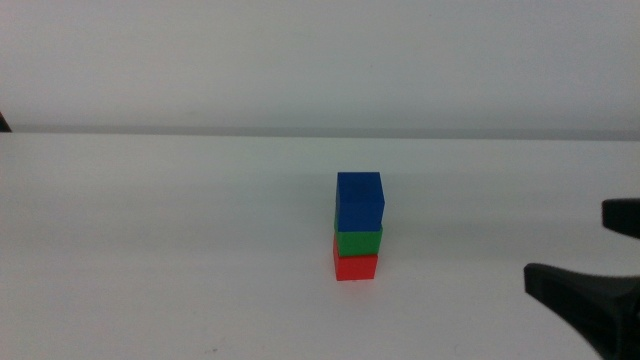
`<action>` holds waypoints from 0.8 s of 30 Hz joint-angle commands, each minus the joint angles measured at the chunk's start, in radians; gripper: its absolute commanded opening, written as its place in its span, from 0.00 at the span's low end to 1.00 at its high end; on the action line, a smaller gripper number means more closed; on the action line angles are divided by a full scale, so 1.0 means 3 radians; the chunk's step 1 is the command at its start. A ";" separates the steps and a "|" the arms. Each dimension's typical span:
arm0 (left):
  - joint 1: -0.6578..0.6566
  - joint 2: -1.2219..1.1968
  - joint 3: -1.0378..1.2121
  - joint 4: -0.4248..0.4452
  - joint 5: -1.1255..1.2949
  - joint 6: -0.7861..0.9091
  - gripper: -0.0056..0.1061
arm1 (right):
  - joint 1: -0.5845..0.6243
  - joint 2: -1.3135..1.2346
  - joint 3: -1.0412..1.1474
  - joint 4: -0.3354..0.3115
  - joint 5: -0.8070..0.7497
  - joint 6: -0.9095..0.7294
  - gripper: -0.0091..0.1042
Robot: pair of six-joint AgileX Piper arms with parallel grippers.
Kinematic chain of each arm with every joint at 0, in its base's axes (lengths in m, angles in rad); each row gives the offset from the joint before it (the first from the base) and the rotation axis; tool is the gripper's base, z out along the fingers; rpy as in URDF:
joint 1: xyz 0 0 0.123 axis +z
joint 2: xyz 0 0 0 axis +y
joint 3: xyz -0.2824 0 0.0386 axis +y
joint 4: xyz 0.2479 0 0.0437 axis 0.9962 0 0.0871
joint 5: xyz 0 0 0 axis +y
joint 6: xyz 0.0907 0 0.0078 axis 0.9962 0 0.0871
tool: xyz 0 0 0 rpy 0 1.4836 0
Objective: Stack red cubes first, then green, then blue cubes in a specific spot.
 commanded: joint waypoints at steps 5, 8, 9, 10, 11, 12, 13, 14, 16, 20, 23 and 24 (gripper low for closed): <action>0.0014 -0.0349 0.0952 0.0140 -0.1140 0.0005 0.89 | -0.0307 -0.0812 0.1096 -0.0233 -0.0886 -0.0010 0.90; 0.0014 -0.0548 0.1414 0.0140 -0.1564 0.0005 0.89 | -0.0732 -0.1229 0.1463 -0.0407 -0.0868 -0.0010 0.90; 0.0014 -0.0618 0.1539 0.0140 -0.1629 0.0005 0.89 | -0.0883 -0.1386 0.1564 -0.0451 -0.0868 -0.0010 0.90; 0.0014 -0.0671 0.1643 0.0140 -0.1657 0.0005 0.89 | -0.1004 -0.1548 0.1650 -0.0461 -0.0868 -0.0010 0.90; 0.0014 -0.0736 0.1732 0.0140 -0.1666 0.0005 0.89 | -0.1148 -0.1709 0.1728 -0.0474 -0.0868 -0.0010 0.90; 0.0014 -0.0798 0.1816 0.0140 -0.1674 0.0005 0.89 | -0.1283 -0.1869 0.1797 -0.0474 -0.0868 -0.0010 0.90; 0.0014 -0.0859 0.1878 0.0140 -0.1674 0.0005 0.89 | -0.1405 -0.2024 0.1857 -0.0474 -0.0868 -0.0010 0.90; 0.0014 -0.0908 0.1958 0.0140 -0.1697 0.0005 0.89 | -0.1491 -0.2146 0.1898 -0.0474 -0.0868 -0.0010 0.90; 0.0014 -0.0887 0.2113 0.0140 -0.1802 0.0005 0.89 | -0.1676 -0.2324 0.2002 -0.0474 -0.0925 -0.0010 0.90; 0.0014 -0.0898 0.2377 0.0260 -0.1968 0.0005 0.89 | -0.1822 -0.2267 0.2124 -0.0443 -0.0995 -0.0010 0.90; 0.0014 -0.0898 0.2371 0.0296 -0.1970 0.0005 0.89 | -0.1828 -0.2308 0.2280 -0.0438 -0.1146 -0.0010 0.90; 0.0014 -0.0898 0.2371 0.0296 -0.1996 0.0005 0.89 | -0.1828 -0.2308 0.2299 -0.0438 -0.1147 -0.0010 0.90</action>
